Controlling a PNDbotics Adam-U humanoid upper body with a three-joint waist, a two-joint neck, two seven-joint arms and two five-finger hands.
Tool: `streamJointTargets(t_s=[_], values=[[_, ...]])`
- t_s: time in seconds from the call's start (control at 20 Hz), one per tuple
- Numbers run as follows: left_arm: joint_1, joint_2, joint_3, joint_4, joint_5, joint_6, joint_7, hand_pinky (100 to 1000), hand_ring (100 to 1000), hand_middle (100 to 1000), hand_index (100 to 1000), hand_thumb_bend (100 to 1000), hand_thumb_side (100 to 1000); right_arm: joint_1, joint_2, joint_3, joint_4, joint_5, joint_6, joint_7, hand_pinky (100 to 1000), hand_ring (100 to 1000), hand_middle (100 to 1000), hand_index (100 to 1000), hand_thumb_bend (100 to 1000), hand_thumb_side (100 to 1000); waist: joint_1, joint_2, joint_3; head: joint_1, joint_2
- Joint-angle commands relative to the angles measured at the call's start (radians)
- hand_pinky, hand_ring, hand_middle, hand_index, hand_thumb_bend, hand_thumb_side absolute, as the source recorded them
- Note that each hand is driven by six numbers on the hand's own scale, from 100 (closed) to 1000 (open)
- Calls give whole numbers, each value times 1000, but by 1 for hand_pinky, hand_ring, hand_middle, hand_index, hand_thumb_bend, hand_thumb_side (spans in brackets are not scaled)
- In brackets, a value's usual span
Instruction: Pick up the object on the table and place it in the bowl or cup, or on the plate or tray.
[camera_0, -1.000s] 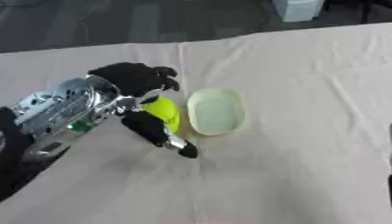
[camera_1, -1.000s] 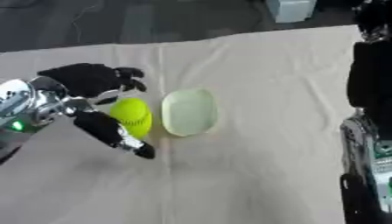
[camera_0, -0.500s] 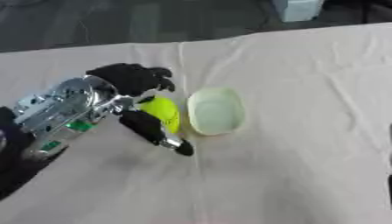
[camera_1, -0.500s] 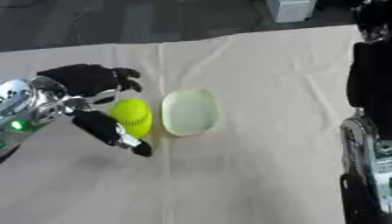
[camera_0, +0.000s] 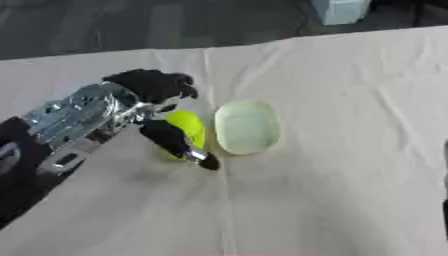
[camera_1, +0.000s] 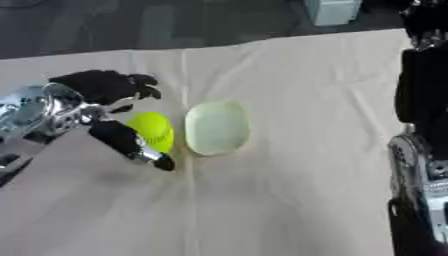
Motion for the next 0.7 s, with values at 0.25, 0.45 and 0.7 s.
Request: streamJointTargets(t_s=[0.25,0.45,0.7], values=[[-42,-33,13,70,-28,74,-66,613,739,1000,964,927,901,-9,-8,-3,-9,-8,-3,8,758,831,911,932,100,867,-5,-10,-3,1,-3],[-53,-52,10,111,-39,70,-66,616,743,1000,965,923,899,-10,-7,-4,-9,-9,-3,9,758,830,911,932,100,865,-5,-8,-6,1,-3],[-52,-59,3,138,-36,62,-66,624,759,1000,960,913,879,-9,-6,-5,-9,-11,-2,12,757,829,911,933,100,864,-2,-7,-8,0,2]])
